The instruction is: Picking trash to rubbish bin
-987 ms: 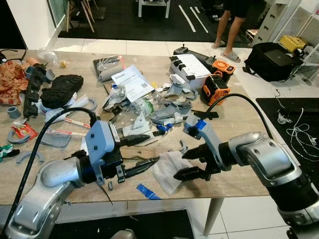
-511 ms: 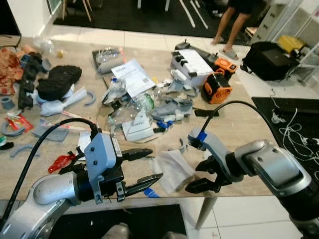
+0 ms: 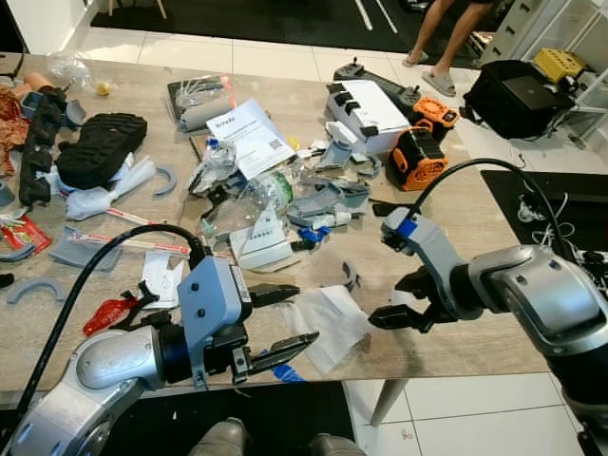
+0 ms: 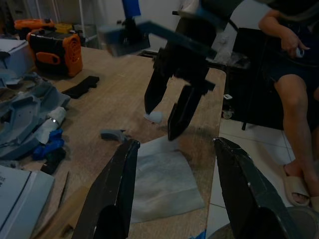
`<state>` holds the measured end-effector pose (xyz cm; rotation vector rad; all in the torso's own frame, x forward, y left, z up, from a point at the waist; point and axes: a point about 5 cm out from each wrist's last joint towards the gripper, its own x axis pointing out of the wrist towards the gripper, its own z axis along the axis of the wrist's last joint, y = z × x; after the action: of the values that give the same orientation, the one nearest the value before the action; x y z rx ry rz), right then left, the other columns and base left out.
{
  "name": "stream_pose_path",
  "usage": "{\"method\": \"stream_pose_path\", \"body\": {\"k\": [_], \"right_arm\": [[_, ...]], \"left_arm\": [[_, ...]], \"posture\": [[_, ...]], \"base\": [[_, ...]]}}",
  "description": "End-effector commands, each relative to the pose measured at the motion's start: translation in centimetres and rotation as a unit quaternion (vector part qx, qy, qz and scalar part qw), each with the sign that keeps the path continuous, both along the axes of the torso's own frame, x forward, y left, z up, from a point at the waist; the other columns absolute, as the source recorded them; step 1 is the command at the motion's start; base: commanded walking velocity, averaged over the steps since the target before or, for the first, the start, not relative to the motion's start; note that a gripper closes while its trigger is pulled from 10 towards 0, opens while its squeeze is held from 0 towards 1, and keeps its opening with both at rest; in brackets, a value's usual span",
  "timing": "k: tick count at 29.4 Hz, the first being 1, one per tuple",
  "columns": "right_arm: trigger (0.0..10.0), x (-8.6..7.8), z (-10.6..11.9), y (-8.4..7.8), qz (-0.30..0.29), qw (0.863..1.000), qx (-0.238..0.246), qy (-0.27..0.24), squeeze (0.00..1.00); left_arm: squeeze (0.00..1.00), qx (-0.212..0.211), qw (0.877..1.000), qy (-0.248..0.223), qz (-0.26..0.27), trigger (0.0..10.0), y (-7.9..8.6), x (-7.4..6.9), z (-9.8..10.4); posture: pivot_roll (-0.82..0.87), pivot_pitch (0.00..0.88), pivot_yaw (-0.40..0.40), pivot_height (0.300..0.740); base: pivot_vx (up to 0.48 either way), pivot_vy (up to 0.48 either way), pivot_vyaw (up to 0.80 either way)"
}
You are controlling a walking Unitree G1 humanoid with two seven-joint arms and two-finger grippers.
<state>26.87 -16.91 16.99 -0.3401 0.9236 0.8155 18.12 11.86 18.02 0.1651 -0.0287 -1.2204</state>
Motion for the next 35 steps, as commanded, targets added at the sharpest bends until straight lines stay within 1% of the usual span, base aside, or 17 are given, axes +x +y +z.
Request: {"method": "stream_pose_path", "body": {"k": [1, 4, 9, 12, 13, 14, 15, 17, 19, 25, 27, 28, 29, 33, 34, 35], "right_arm": [[10.0, -0.2, -0.6, 0.2, 0.000, 1.000, -0.006, 0.008, 0.00], [10.0, 0.2, -1.1, 0.9, 0.006, 1.000, -0.009, 0.003, 0.00], [10.0, 0.4, -1.2, 1.5, 0.012, 1.000, -0.006, 0.000, 0.00], [10.0, 0.8, -1.3, 2.4, 0.021, 1.000, -0.013, -0.008, 0.00], [10.0, 0.8, -1.3, 2.4, 0.023, 1.000, -0.016, -0.010, 0.00], [10.0, 0.9, -1.4, 2.4, 0.026, 0.999, -0.038, -0.018, 0.00], [10.0, 1.0, -1.5, 2.4, 0.026, 0.998, -0.046, -0.021, 0.00], [10.0, 1.0, -1.6, 2.4, 0.026, 0.998, -0.051, -0.022, 0.00], [10.0, 1.4, -1.8, 2.5, 0.021, 0.998, -0.059, -0.029, 0.00], [10.0, 1.6, -1.8, 2.6, 0.015, 0.998, -0.061, -0.026, 0.00], [4.0, 1.7, -1.9, 2.6, 0.012, 0.998, -0.059, -0.024, 0.00], [4.0, 1.7, -1.9, 2.6, 0.012, 0.998, -0.058, -0.024, 0.00], [0.0, 1.7, -1.9, 2.6, 0.012, 0.998, -0.057, -0.024, 0.00], [0.0, 1.8, -1.6, 2.8, 0.016, 0.999, -0.042, -0.023, 0.00], [0.7, 1.8, -1.5, 2.9, 0.017, 0.999, -0.038, -0.025, 0.00], [2.4, 1.9, -1.2, 2.9, 0.014, 0.999, -0.032, -0.027, 0.00]], "left_arm": [[0.00, 0.014, 1.000, 0.001, -0.005, 10.0, 0.0, -0.4, -0.1], [0.00, 0.014, 1.000, 0.001, -0.004, 10.0, -0.2, -0.8, -0.1], [0.00, 0.013, 1.000, 0.000, 0.001, 10.0, -0.2, -0.8, 0.0], [0.00, 0.010, 1.000, 0.000, 0.005, 10.0, -0.3, -1.0, 0.1], [0.00, 0.010, 1.000, 0.000, 0.005, 10.0, -0.3, -1.1, 0.2], [0.00, 0.009, 1.000, 0.000, 0.006, 10.0, -0.3, -1.2, 0.2], [0.00, 0.008, 1.000, 0.000, 0.006, 10.0, -0.4, -1.2, 0.2], [0.00, 0.008, 1.000, 0.000, 0.006, 10.0, -0.4, -1.2, 0.2], [0.00, 0.005, 1.000, 0.002, 0.006, 10.0, -0.6, -1.3, 0.2], [0.00, 0.003, 1.000, 0.003, 0.006, 10.0, -0.7, -1.5, 0.2], [0.00, 0.002, 1.000, 0.004, 0.007, 10.0, -0.8, -1.5, 0.3], [0.00, 0.002, 1.000, 0.004, 0.008, 10.0, -0.8, -1.5, 0.3], [0.00, 0.002, 1.000, 0.004, 0.007, 10.0, -0.8, -1.5, 0.3], [0.00, 0.002, 1.000, 0.005, 0.008, 10.0, -0.8, -1.6, 0.4], [0.00, 0.001, 1.000, 0.005, 0.008, 10.0, -0.8, -1.6, 0.4], [0.00, 0.001, 1.000, 0.005, 0.009, 10.0, -0.8, -1.6, 0.4]], "posture": [[-0.03, 0.121, -0.133, 0.740], [-0.02, 0.129, -0.142, 0.740], [-0.01, 0.135, -0.147, 0.740], [0.00, 0.142, -0.155, 0.740], [0.00, 0.142, -0.155, 0.740], [0.00, 0.147, -0.160, 0.740], [0.00, 0.152, -0.162, 0.740], [0.00, 0.152, -0.162, 0.740], [0.00, 0.159, -0.165, 0.740], [0.00, 0.166, -0.172, 0.740], [0.00, 0.169, -0.174, 0.740], [0.00, 0.169, -0.174, 0.740], [0.00, 0.170, -0.174, 0.740], [0.00, 0.171, -0.174, 0.740], [0.00, 0.172, -0.174, 0.740], [0.00, 0.172, -0.174, 0.740]], "base": [[0.000, 0.000, 0.00], [0.000, 0.000, 0.00], [0.000, 0.000, 0.00], [0.000, 0.000, 0.00], [0.000, 0.000, 0.00], [0.000, 0.000, 0.00], [0.000, 0.000, 0.00], [0.000, 0.000, 0.00], [0.000, 0.000, 0.00], [0.000, 0.000, 0.00], [0.000, 0.000, 0.00], [0.000, 0.000, 0.00], [0.000, 0.000, 0.00], [0.000, 0.000, 0.00], [0.000, 0.000, 0.00], [0.000, 0.000, 0.00]]}}
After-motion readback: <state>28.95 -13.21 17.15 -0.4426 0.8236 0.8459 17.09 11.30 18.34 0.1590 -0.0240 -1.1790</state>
